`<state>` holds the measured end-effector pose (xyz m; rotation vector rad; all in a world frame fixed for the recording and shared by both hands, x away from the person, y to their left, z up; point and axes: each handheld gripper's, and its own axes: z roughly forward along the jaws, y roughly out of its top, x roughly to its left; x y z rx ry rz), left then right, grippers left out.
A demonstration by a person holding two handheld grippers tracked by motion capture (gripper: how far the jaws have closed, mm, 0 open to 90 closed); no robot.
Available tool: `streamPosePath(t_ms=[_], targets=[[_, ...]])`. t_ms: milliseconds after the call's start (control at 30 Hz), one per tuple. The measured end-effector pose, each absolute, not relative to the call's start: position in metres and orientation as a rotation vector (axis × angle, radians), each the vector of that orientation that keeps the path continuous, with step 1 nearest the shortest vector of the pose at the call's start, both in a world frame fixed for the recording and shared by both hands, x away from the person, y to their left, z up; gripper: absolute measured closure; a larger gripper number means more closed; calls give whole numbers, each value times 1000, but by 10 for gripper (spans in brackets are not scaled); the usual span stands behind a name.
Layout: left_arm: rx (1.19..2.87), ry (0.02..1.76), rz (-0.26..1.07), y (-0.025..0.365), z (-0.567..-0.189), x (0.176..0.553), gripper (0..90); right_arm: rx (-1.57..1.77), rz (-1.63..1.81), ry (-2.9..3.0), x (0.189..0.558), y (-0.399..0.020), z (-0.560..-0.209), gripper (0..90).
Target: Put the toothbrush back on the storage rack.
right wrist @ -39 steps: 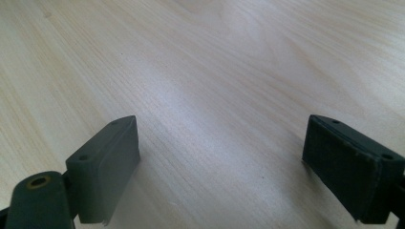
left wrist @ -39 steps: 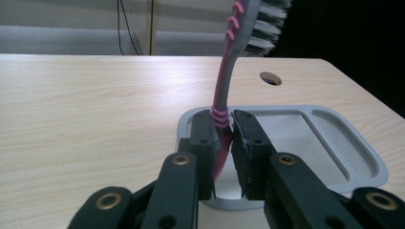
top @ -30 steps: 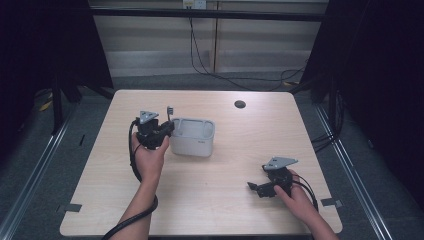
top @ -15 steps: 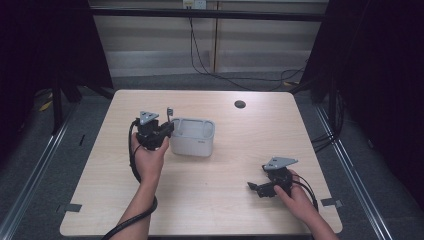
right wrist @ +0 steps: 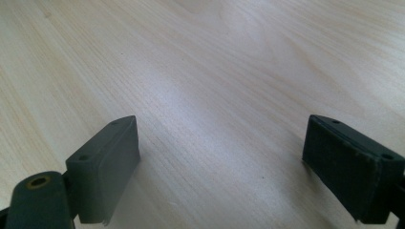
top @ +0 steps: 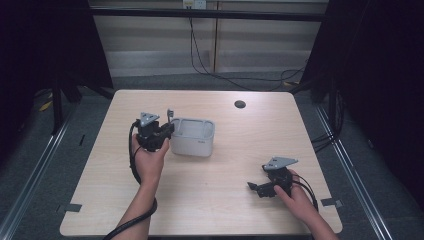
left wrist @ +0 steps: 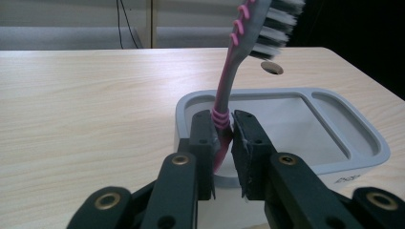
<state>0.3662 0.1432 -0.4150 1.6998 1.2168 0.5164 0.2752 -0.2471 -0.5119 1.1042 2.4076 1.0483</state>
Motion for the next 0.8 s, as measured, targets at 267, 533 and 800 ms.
streamPosePath(t_ms=[267,533,800], targets=[[1702,1215,522,145,-415,364,786,1104,1049,2408,275,-247,-512,116],[1705,1213,521,145,-416,364,783,1104,1049,2408,275,-247,-512,116],[1714,1203,537,146,-415,364,769,1102,1048,2409,275,-247,-512,116]])
